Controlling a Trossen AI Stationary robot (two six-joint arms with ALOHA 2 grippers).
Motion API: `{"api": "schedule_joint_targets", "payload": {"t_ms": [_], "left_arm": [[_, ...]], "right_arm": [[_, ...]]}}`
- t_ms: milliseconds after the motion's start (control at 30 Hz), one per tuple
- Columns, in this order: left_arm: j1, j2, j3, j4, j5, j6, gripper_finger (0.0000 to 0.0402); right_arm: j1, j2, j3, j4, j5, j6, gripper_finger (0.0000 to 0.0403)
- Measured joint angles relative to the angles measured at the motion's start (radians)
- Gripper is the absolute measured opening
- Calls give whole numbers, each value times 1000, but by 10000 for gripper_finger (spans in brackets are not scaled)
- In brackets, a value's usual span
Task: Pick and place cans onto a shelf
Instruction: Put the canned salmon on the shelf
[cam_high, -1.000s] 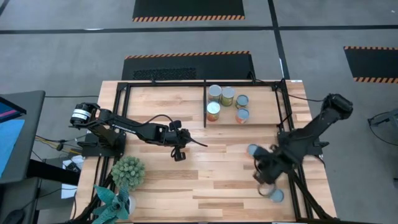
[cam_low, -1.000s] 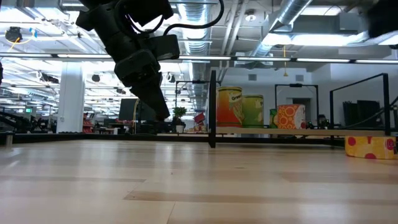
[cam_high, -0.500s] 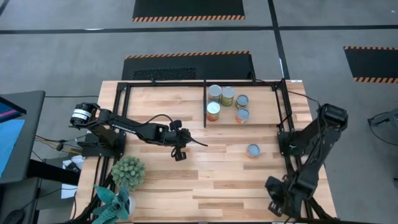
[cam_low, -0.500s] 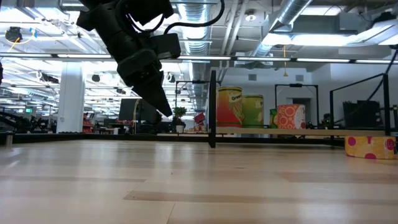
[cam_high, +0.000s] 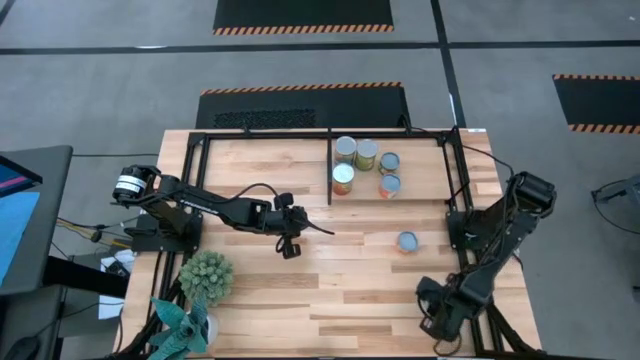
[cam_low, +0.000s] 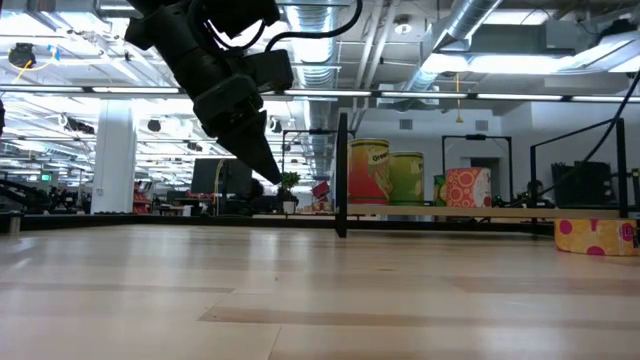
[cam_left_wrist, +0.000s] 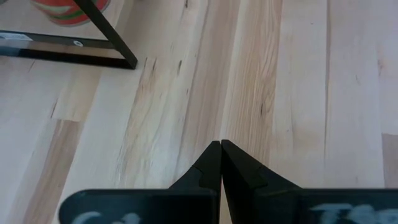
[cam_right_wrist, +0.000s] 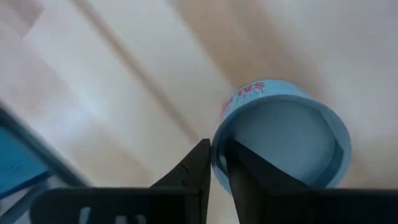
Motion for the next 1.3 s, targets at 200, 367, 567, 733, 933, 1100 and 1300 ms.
{"api": "schedule_joint_targets", "payload": {"t_ms": [200,367,567,733,933,1100,1300], "left_arm": [[0,0,0,1,0,2,0],[0,0,0,-9,0,2,0],[0,0,0,-14,0,2,0],[0,0,0,-14,0,2,0],[0,0,0,-14,0,2,0],[0,0,0,-14,0,3,0],[0,0,0,-13,0,38,0]], "right_arm": [[-133,1,-1,-90,45,-171,81],[-226,2,-2,-122,45,-281,80],[-288,2,-3,-143,46,-313,42],[-294,3,-3,-148,66,-325,11],[-296,6,25,-213,81,-328,5],[-305,6,96,-372,157,-329,4],[-341,-48,140,-473,182,-379,4]]}}
